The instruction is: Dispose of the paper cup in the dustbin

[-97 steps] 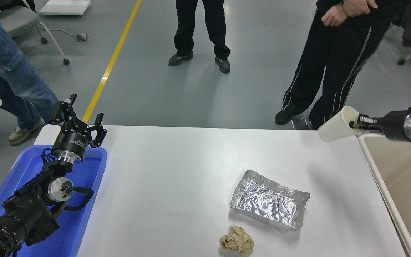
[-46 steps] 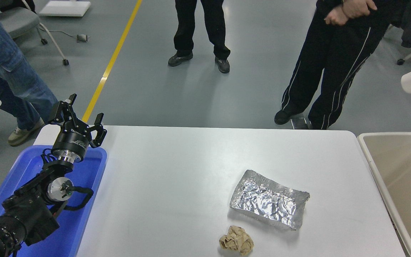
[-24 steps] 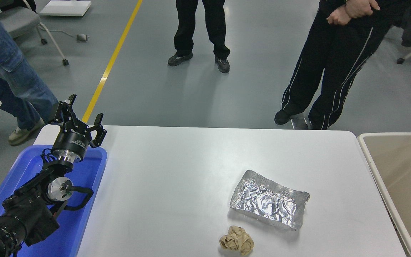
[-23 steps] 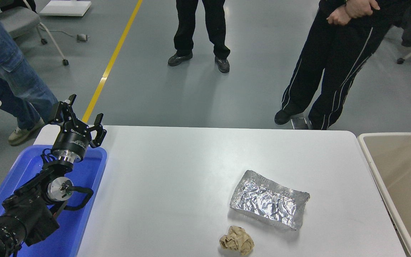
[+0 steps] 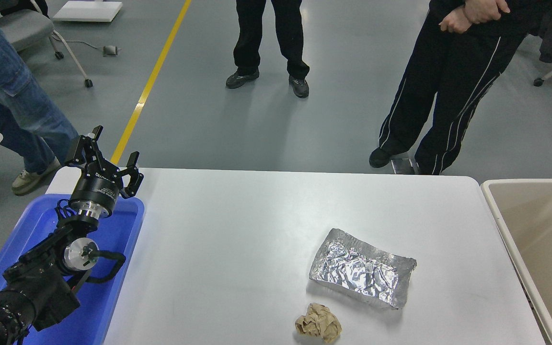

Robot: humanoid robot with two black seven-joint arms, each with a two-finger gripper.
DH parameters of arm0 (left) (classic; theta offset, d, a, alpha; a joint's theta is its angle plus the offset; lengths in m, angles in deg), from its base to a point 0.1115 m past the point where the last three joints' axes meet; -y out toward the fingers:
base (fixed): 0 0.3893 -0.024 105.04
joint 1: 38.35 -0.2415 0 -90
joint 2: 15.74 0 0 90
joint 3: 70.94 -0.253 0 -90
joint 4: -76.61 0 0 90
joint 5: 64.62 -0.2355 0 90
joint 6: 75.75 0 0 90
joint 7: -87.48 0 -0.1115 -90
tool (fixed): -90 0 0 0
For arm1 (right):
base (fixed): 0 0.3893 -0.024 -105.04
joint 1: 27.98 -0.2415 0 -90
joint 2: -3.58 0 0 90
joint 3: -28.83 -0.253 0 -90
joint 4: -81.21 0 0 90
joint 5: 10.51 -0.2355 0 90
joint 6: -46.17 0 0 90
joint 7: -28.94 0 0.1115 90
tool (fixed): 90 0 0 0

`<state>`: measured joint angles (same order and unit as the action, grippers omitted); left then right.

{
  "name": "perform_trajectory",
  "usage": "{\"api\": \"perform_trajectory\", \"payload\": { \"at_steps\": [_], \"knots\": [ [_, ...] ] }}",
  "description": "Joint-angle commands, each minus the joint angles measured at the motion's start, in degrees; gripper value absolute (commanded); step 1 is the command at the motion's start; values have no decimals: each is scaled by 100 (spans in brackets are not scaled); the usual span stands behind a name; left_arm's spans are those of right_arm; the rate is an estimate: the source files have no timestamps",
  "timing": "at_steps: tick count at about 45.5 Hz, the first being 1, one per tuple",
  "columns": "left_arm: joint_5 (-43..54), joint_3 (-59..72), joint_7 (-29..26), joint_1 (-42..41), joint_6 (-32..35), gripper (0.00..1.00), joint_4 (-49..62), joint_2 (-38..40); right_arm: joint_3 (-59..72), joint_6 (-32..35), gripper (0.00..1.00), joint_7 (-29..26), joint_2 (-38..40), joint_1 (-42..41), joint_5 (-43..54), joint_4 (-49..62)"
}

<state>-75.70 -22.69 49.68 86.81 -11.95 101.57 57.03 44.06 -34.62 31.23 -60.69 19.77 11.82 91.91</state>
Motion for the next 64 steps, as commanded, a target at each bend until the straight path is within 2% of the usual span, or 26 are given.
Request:
{"api": "perform_trajectory", "payload": {
  "at_steps": [1, 11, 12, 15, 16, 17, 19, 28, 32, 41, 46, 58, 64],
  "knots": [
    [-8, 0, 0, 0, 0, 100, 0, 0, -415, -157, 0, -80, -253, 314, -52, 2],
    [0, 0, 0, 0, 0, 100, 0, 0, -424, -174, 0, -71, -227, 340, -52, 2],
    [0, 0, 0, 0, 0, 100, 0, 0, -424, -192, 11, -71, -218, 340, -52, 2],
    [0, 0, 0, 0, 0, 100, 0, 0, -424, -314, 66, -71, -209, 332, -52, 2],
    [0, 0, 0, 0, 0, 100, 0, 0, -415, -385, 80, -71, -200, 332, -52, 2],
    [0, 0, 0, 0, 0, 100, 0, 0, -424, -464, 90, -71, -200, 323, -61, -6],
    [0, 0, 0, 0, 0, 100, 0, 0, -424, -569, 98, -71, -209, 323, -61, -24],
    [0, 0, 0, 0, 0, 100, 0, 0, -450, -535, 99, -71, -200, 174, -61, -68],
    [0, 0, 0, 0, 0, 100, 0, 0, -731, -535, 99, -71, -60, -177, -70, -313],
    [0, 0, 0, 0, 0, 100, 0, 0, -2671, -535, 99, -71, 1222, -1364, -210, -1833],
    [0, 0, 0, 0, 0, 100, 0, 0, -3631, -535, 99, -62, 1671, -1637, -307, -2633],
    [0, 0, 0, 0, 0, 100, 0, 0, -4273, -456, 99, -54, 2111, -2094, -342, -3996],
    [0, 0, 0, 0, 0, 100, 0, 0, -5247, -376, 99, -45, 2129, -1945, -912, -4769]
  ]
}}
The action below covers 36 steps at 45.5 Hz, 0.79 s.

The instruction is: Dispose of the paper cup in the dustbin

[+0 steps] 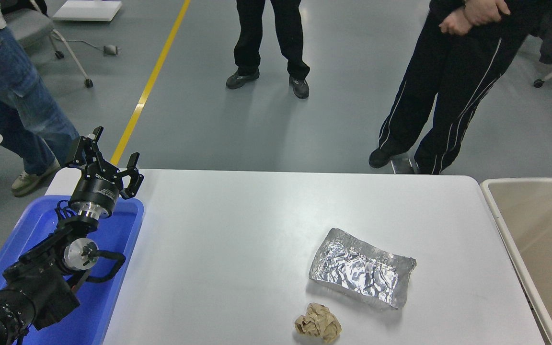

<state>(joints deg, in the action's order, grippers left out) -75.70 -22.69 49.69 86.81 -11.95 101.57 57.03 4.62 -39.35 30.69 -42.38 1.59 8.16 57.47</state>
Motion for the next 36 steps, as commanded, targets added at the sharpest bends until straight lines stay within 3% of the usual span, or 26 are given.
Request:
{"api": "perform_trajectory", "payload": {
  "at_steps": [1, 12, 28, 36],
  "knots": [
    [0, 0, 0, 0, 0, 100, 1, 0, -1462, 97, 99, 18, 290, -66, -670, -1430],
    [0, 0, 0, 0, 0, 100, 1, 0, -2702, 132, 99, 167, -61, 865, -1252, -2319],
    [0, 0, 0, 0, 0, 100, 1, 0, -3450, 272, 99, 1757, -1204, 2421, -1234, -2442],
    [0, 0, 0, 0, 0, 100, 1, 0, -3459, 264, 99, 1934, -1687, 2913, -1234, -2407]
  ]
}}
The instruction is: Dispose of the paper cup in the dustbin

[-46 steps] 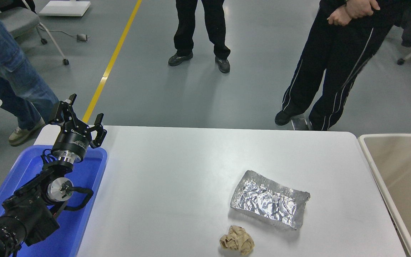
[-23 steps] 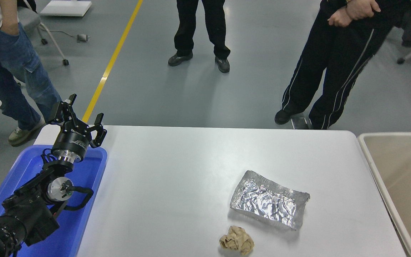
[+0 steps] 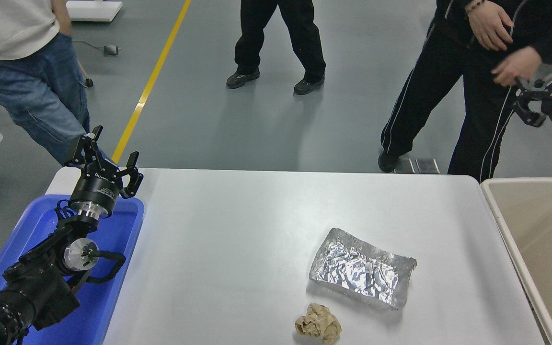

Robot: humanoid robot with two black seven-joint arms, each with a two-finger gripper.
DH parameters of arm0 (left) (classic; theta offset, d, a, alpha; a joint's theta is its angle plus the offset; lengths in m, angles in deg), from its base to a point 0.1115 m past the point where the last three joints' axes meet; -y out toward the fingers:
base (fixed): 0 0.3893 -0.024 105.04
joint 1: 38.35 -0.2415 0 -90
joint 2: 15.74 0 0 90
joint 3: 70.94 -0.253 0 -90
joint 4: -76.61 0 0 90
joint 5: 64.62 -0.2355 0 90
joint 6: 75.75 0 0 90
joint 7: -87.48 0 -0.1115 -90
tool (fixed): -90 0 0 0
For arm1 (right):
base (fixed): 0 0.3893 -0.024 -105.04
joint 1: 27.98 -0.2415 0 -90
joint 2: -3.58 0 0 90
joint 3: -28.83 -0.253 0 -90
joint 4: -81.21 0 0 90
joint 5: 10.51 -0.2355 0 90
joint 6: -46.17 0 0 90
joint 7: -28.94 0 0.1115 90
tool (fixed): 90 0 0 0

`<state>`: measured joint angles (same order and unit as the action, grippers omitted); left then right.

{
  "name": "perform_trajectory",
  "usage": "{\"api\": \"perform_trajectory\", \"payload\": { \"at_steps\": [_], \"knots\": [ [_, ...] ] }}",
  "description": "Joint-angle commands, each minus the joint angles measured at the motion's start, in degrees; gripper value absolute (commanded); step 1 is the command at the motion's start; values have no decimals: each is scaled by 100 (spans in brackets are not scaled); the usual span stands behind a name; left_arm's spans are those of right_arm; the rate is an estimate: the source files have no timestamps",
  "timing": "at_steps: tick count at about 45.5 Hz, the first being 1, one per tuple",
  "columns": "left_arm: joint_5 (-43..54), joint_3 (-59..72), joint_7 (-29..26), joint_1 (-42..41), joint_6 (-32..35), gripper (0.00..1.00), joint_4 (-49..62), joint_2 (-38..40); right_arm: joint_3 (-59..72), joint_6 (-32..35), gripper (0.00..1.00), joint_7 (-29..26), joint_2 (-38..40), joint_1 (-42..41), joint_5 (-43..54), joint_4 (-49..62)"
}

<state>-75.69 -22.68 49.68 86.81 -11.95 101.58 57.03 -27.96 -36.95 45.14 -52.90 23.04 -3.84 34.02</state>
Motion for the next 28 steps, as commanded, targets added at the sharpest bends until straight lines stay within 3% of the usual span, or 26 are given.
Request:
{"api": "perform_trajectory", "payload": {
  "at_steps": [1, 28],
  "knots": [
    [0, 0, 0, 0, 0, 100, 0, 0, -201, 23, 99, 489, -689, 813, -34, -62],
    [0, 0, 0, 0, 0, 100, 0, 0, -174, 23, 99, 525, -979, 1129, 63, -27]
  ]
}}
